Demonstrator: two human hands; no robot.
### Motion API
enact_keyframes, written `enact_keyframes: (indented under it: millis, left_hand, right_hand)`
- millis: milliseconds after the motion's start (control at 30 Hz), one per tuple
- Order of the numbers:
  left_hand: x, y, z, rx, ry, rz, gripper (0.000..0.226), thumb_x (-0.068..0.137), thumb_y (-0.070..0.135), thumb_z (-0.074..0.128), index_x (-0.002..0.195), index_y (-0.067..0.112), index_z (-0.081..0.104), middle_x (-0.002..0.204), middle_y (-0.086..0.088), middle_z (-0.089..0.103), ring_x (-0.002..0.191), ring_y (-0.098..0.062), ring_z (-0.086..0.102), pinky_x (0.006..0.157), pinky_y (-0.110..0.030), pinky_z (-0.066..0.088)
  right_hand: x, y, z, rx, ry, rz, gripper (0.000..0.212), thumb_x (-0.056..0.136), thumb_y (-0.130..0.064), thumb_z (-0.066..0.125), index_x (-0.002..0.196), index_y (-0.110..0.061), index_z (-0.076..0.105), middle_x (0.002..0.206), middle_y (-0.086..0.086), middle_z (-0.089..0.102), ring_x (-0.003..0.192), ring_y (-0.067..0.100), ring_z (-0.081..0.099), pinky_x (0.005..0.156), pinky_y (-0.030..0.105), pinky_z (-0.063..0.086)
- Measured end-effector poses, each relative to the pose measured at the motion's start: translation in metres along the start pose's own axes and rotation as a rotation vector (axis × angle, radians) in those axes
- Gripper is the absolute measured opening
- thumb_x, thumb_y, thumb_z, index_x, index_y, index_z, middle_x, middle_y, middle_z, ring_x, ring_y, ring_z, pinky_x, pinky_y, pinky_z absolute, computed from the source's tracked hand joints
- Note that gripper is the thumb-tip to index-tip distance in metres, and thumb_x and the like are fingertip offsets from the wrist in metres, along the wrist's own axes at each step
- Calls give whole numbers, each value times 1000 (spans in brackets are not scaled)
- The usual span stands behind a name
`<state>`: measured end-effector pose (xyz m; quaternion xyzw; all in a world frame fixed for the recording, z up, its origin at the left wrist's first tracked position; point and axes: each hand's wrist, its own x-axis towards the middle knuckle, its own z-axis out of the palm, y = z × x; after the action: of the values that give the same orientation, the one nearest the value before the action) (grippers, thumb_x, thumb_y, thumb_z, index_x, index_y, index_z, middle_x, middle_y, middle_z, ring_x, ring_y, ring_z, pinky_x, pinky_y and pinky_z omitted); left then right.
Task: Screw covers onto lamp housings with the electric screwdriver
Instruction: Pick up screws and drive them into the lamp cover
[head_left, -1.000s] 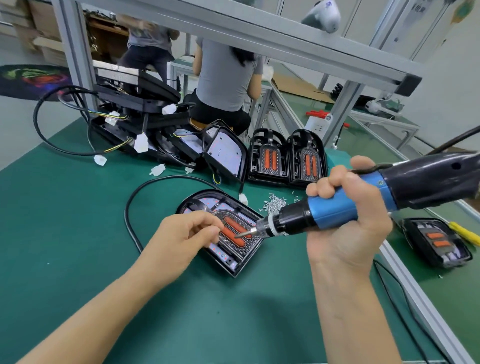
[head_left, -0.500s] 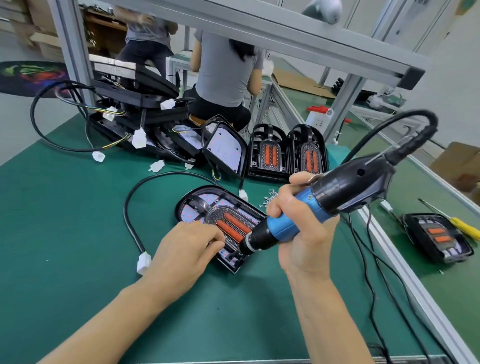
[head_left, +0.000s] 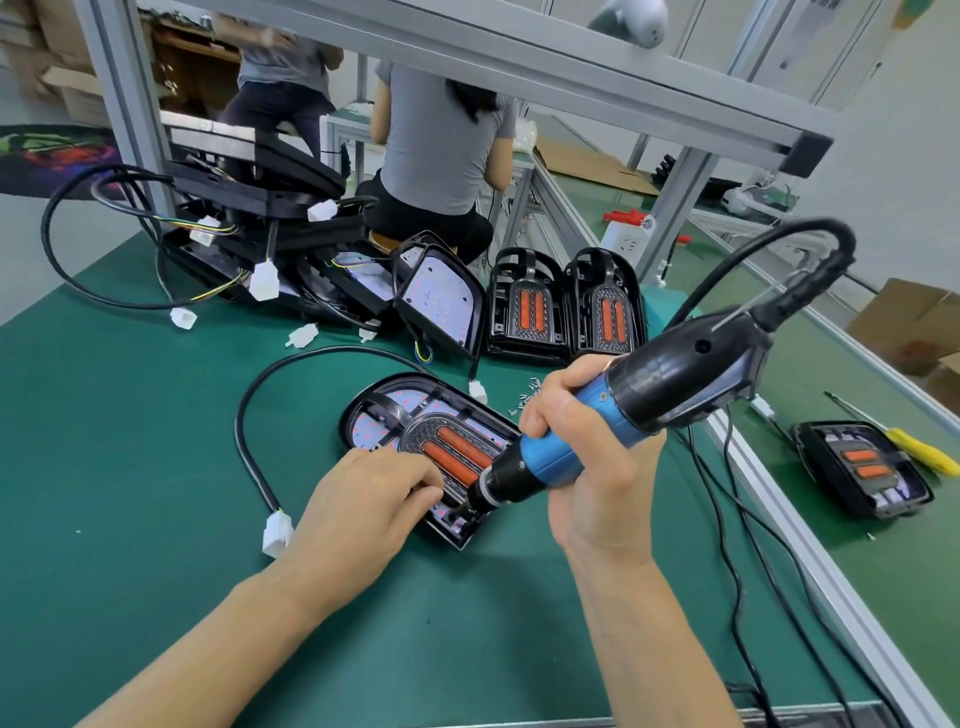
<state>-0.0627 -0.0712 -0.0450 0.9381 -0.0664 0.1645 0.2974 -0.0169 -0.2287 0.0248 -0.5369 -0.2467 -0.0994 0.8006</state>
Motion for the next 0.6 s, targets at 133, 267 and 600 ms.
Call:
enact_keyframes:
  millis: [133, 267, 600]
  left_hand:
    - [-2, 0, -2, -28, 1, -33, 12, 94, 21, 56, 84, 25, 62, 72, 27, 51, 82, -2, 42, 80, -3, 29]
    - [-2, -1, -5, -77, 89, -114, 13, 94, 24, 52, 84, 31, 56, 78, 15, 63, 80, -6, 52, 73, -21, 40]
    - [-1, -32, -15, 115, 329, -454, 13, 95, 18, 48, 83, 22, 53, 71, 0, 60, 69, -29, 55, 61, -39, 43]
  right_hand:
    - [0, -5, -1, 47, 115, -43, 29, 70, -11, 67, 95, -22, 59, 67, -3, 54, 56, 19, 49, 61, 31, 45]
    - [7, -23, -18, -64, 239, -168, 47, 76, -18, 67, 119, -27, 51, 82, -4, 61, 56, 18, 52, 61, 30, 45]
    - [34, -25, -136, -730, 449, 269, 76, 82, -36, 76, 142, -31, 28, 77, -14, 64, 45, 10, 59, 56, 32, 51]
